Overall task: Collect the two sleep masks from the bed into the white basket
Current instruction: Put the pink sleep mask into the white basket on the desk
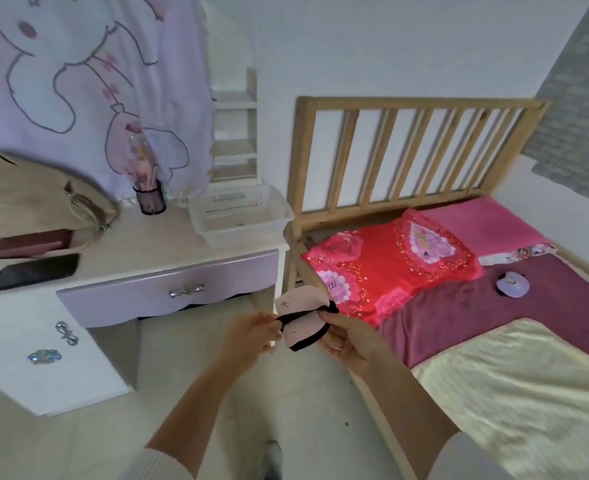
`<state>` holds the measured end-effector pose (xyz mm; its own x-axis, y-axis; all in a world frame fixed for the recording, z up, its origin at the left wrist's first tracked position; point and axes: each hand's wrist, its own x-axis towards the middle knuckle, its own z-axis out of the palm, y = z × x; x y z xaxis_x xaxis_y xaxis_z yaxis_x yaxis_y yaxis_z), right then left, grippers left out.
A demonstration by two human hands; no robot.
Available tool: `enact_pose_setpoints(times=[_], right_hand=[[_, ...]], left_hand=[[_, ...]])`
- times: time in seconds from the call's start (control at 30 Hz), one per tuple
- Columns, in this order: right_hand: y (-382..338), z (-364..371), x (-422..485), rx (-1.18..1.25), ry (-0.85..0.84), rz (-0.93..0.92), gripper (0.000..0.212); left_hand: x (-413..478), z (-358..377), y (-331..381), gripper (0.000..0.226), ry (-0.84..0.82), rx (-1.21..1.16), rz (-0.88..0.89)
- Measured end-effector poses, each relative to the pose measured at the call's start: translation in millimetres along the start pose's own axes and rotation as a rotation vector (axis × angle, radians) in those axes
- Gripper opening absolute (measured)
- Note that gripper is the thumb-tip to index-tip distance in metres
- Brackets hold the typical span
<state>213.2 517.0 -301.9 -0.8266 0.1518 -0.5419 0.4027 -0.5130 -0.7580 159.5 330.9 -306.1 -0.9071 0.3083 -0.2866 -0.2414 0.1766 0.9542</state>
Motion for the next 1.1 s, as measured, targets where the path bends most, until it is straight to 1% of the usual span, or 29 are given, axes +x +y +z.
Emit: enact_pose_setpoints(times=[0.07, 0.13, 0.2, 0.3, 0.4, 0.47, 0.53, 0.6, 0.67, 0.7, 0.77, 0.9, 1.0, 1.1], right_hand=[[-11, 16, 41, -0.030, -0.046, 0.019, 0.007], [-28, 30, 86, -0.098, -0.067, 0.037, 0.004], [-48, 46, 130, -0.169, -0.051, 0.052, 0.005], [-78, 70, 190, -0.259, 0.023, 0.036, 0.009], [-108, 98, 243, -0.287, 0.022, -0.010, 0.012], [-126, 120, 275, -0.296, 0.028, -0.040, 0.019], [-143, 142, 306, -0.300, 0.029, -0.069, 0.017], [-153, 162, 339, -0.293, 0.060, -0.096, 0.012], [-154, 176, 361, -0.265, 0.101, -0.101, 0.012], [-154, 184, 376, -0.249, 0.111, -0.083, 0.014], [-150, 196, 404, -0.246, 0.125, -0.038, 0.016], [-137, 213, 455, -0.334, 0.185, 0.058, 0.023], [-125, 218, 484, -0.436, 0.207, 0.135, 0.014], [-115, 220, 506, -0.461, 0.182, 0.272, 0.004]], left_hand=[[34, -18, 7, 0.008, 0.041, -0.023, -0.003], [72, -35, 16, 0.004, 0.083, -0.039, 0.002], [111, -51, 27, 0.005, 0.119, -0.056, -0.007], [169, -73, 46, 0.005, 0.156, -0.041, -0.021], [225, -93, 59, 0.003, 0.217, -0.030, -0.004], [257, -107, 65, 0.010, 0.243, -0.001, -0.001], [288, -122, 68, 0.016, 0.257, 0.033, 0.006], [321, -140, 66, 0.017, 0.315, 0.133, 0.020], [344, -156, 59, 0.017, 0.410, 0.274, 0.048], [359, -165, 54, 0.020, 0.452, 0.327, 0.058], [387, -180, 43, 0.033, 0.499, 0.409, 0.045], [429, -199, 21, 0.061, 0.452, 0.465, -0.027], [445, -202, 7, 0.077, 0.384, 0.489, -0.058], [451, -198, 1, 0.090, 0.376, 0.454, -0.076]])
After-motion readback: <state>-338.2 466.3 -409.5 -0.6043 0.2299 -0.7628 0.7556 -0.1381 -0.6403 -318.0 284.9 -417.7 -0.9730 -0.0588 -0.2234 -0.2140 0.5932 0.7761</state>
